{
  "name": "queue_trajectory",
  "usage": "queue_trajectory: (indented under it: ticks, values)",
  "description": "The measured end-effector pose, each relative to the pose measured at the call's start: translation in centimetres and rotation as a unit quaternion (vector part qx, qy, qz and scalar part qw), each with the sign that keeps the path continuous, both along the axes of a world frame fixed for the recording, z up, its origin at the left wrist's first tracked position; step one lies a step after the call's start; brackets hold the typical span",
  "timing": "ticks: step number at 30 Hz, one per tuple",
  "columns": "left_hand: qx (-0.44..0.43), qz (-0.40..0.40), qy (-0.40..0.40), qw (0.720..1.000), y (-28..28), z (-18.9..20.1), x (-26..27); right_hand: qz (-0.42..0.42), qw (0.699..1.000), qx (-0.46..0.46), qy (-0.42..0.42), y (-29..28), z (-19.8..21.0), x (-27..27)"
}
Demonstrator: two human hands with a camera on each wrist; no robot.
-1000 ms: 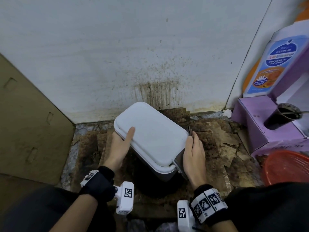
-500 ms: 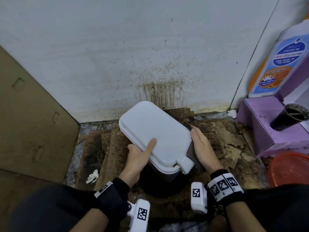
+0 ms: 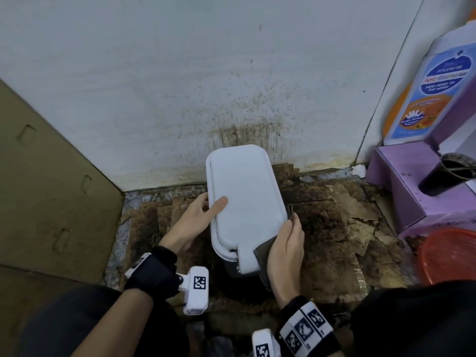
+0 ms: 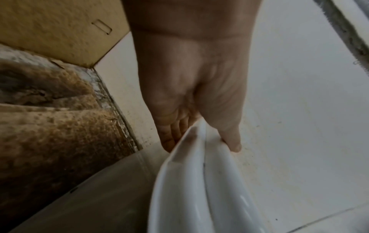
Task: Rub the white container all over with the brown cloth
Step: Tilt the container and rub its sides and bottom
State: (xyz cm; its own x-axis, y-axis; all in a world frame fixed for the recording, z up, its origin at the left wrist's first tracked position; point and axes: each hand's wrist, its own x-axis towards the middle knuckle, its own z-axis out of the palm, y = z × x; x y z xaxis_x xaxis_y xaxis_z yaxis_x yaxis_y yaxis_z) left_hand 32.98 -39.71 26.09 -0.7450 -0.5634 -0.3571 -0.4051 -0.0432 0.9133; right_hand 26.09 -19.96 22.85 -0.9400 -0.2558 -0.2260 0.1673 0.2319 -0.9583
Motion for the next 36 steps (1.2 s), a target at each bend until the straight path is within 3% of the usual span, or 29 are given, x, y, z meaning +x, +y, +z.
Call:
queue_trajectory:
  ticks: [7,15,21,25,36]
  values:
    - [0.024,-0.028,0.002,0.999,-1.1,-0.1,1.6,0.067,0.998,-0.015,0.006,-0.8,-0.1,1.1]
    - [-0.059,0.081,-0.028,0.995,1.2,-1.7,2.5,0.06,0.997,-0.035,-0.013,-1.0,-0.5,0.4]
    - [-0.026,0.042,0.043,0.998,2.4,-0.5,2.1,0.042,0.998,-0.046,-0.009,-0.5,-0.5,-0.3]
    - [-0.01,0.025,0.048,0.999,2.4,0.0,1.7,0.028,0.999,-0.045,0.011,-0.1,-0.3,0.0]
    - [-0.009,0.013,0.024,1.0,2.3,-0.7,2.7,0.076,0.987,0.067,0.121,-1.1,-0.8,0.3]
